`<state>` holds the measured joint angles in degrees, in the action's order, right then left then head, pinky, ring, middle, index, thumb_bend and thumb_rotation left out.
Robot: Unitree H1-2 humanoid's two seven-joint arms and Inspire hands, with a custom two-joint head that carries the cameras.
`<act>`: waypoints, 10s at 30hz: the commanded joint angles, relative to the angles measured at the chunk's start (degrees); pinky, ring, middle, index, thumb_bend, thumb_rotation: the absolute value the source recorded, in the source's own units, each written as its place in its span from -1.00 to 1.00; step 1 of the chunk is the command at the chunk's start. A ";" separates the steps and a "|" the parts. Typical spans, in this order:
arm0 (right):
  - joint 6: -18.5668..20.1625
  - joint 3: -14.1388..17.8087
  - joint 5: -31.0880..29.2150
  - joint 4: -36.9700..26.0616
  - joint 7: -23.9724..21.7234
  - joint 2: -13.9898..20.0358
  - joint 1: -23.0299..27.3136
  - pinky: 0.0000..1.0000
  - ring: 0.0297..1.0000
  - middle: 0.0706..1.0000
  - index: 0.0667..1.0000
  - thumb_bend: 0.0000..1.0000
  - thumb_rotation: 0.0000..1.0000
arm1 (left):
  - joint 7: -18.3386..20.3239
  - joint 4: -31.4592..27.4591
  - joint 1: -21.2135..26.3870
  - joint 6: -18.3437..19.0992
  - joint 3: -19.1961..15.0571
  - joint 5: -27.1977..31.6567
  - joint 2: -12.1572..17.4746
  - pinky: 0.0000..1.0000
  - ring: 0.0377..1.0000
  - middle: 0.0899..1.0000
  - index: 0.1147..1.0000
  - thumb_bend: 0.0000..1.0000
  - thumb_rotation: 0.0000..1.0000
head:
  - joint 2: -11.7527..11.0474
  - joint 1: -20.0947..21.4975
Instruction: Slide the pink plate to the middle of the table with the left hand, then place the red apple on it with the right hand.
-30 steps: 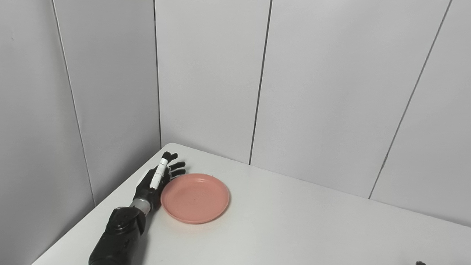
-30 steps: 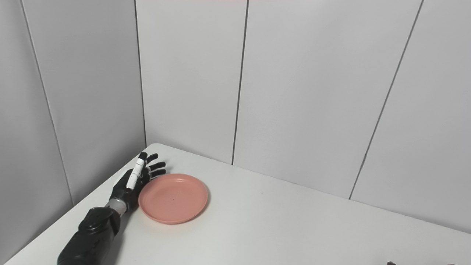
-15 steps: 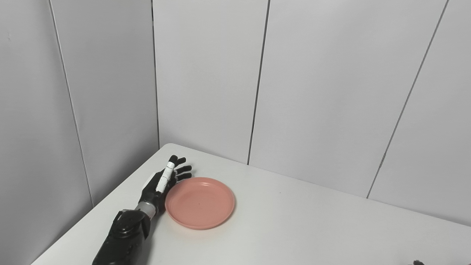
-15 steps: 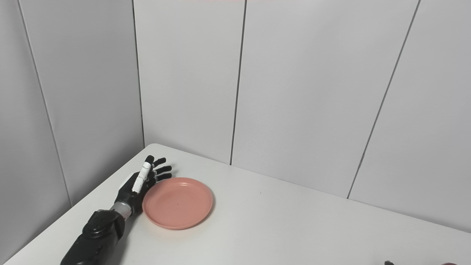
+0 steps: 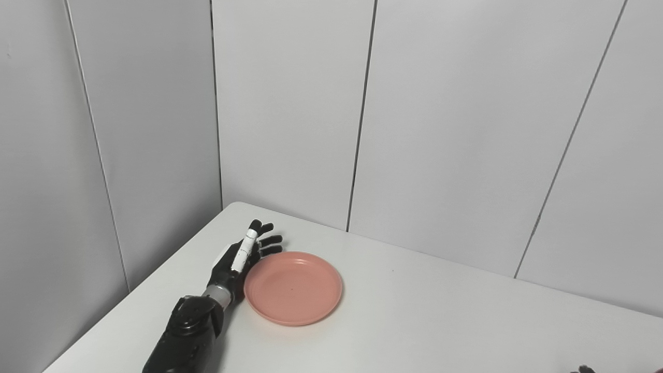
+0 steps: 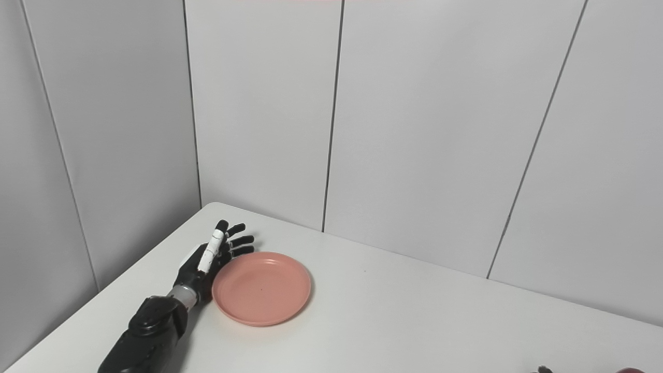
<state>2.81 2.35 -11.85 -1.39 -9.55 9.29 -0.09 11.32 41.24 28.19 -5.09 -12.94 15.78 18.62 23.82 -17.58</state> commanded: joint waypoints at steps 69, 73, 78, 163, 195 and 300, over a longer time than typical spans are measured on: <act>3.89 -5.28 3.63 -7.17 2.61 -4.31 -3.82 0.79 0.83 0.85 0.89 0.67 1.00 | 2.73 -5.21 2.04 3.78 5.22 0.02 -9.78 0.48 0.49 0.51 0.57 0.90 0.79 | 7.88 9.62; 4.03 -5.74 4.22 -7.31 3.11 -4.59 -3.71 0.77 0.82 0.84 0.88 0.69 1.00 | 3.44 -5.01 1.59 3.65 5.96 -0.02 -9.82 0.49 0.50 0.52 0.57 0.87 0.79 | 8.08 10.08; 4.54 -6.11 4.35 -7.72 3.35 -4.96 -3.68 0.78 0.82 0.84 0.86 0.71 1.00 | 3.13 -6.23 0.82 4.59 6.74 -0.38 -10.30 0.50 0.50 0.52 0.57 0.87 0.78 | 8.35 10.84; 4.59 -12.99 13.29 -7.83 7.65 -10.27 -1.48 0.69 0.79 0.85 0.89 0.72 1.00 | -4.60 -13.92 -0.39 13.38 10.70 -5.09 -21.96 0.46 0.50 0.48 0.57 0.81 0.80 | 10.84 23.07; -4.91 -11.61 31.83 -4.64 24.88 -15.11 -1.64 1.00 1.00 1.00 1.00 0.29 1.00 | -3.24 -13.32 -0.39 14.12 9.18 -4.37 -21.14 0.48 0.52 0.49 0.55 0.85 0.76 | 10.91 25.69; 6.50 -3.60 20.63 -9.77 21.87 -17.96 7.91 0.85 0.82 0.85 0.86 0.57 1.00 | 4.79 -0.53 2.85 7.10 6.04 0.85 -14.95 0.74 0.68 0.67 0.64 0.76 0.77 | 4.65 48.69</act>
<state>9.03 -1.36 9.17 -8.88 13.17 -8.67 4.91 17.11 39.95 31.47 -0.73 -7.14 17.02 4.14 28.39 31.11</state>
